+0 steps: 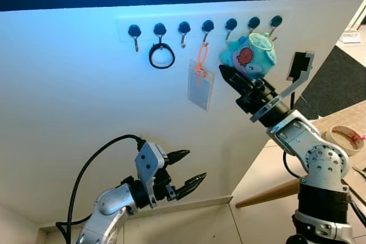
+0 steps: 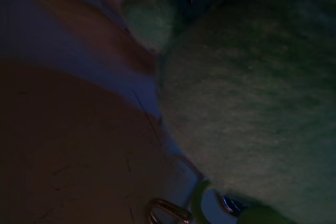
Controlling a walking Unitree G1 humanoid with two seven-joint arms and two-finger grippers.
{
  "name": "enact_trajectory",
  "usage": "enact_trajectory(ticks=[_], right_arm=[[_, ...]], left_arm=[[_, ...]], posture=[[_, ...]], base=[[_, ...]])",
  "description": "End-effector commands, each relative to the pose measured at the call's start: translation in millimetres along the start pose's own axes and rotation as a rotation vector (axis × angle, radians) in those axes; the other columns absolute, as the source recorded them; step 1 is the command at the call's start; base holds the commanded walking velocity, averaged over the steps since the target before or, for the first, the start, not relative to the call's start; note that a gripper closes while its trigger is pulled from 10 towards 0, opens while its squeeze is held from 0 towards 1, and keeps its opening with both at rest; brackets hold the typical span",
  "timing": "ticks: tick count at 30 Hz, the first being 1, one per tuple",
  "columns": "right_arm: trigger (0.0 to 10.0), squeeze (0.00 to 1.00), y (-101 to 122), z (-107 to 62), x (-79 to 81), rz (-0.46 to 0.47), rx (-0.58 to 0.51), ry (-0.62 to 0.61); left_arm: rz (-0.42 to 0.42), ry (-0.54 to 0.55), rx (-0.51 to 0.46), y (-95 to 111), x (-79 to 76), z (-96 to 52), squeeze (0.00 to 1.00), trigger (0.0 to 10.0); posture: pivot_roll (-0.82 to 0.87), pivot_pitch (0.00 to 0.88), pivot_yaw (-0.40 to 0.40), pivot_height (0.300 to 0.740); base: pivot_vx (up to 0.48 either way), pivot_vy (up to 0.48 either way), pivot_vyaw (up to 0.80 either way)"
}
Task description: Hang keys on a hook
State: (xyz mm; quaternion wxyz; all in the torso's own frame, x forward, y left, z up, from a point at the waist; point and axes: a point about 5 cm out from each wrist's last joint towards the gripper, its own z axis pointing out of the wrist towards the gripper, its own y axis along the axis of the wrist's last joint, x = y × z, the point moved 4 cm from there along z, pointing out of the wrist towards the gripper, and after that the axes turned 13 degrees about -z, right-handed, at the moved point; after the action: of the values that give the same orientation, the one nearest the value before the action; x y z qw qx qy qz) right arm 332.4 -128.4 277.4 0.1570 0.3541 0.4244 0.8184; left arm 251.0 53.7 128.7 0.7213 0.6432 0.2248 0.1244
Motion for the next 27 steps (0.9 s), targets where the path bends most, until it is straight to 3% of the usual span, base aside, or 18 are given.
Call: enact_trajectory(ticks=[1, 19, 22, 27], right_arm=[[10.0, 0.0, 8.7, -0.6, 5.6, -0.024, -0.028, 0.013], [10.0, 0.0, 25.9, 3.0, -2.0, -0.058, -0.067, 0.0], [10.0, 0.0, 25.1, 3.0, -3.0, -0.059, -0.064, -0.002], [10.0, 0.0, 5.3, -4.3, -21.2, -0.022, -0.019, -0.058]], left_arm=[[0.014, -0.012, 0.03, -2.5, -1.7, -1.6, 0.0, 10.0], [0.015, -0.016, 0.031, -2.8, -2.1, -1.7, 0.0, 10.0], [0.014, -0.016, 0.031, -2.8, -2.2, -1.8, 0.0, 10.0], [0.013, -0.018, 0.03, -2.9, -2.7, -0.3, 0.0, 10.0]], posture=[[0.07, 0.109, -0.008, 0.74], [0.07, 0.11, -0.009, 0.74], [0.07, 0.112, -0.012, 0.74], [0.07, 0.11, -0.007, 0.74]], base=[[0.0, 0.0, 0.0], [0.0, 0.0, 0.0], [0.0, 0.0, 0.0], [0.0, 0.0, 0.0]])
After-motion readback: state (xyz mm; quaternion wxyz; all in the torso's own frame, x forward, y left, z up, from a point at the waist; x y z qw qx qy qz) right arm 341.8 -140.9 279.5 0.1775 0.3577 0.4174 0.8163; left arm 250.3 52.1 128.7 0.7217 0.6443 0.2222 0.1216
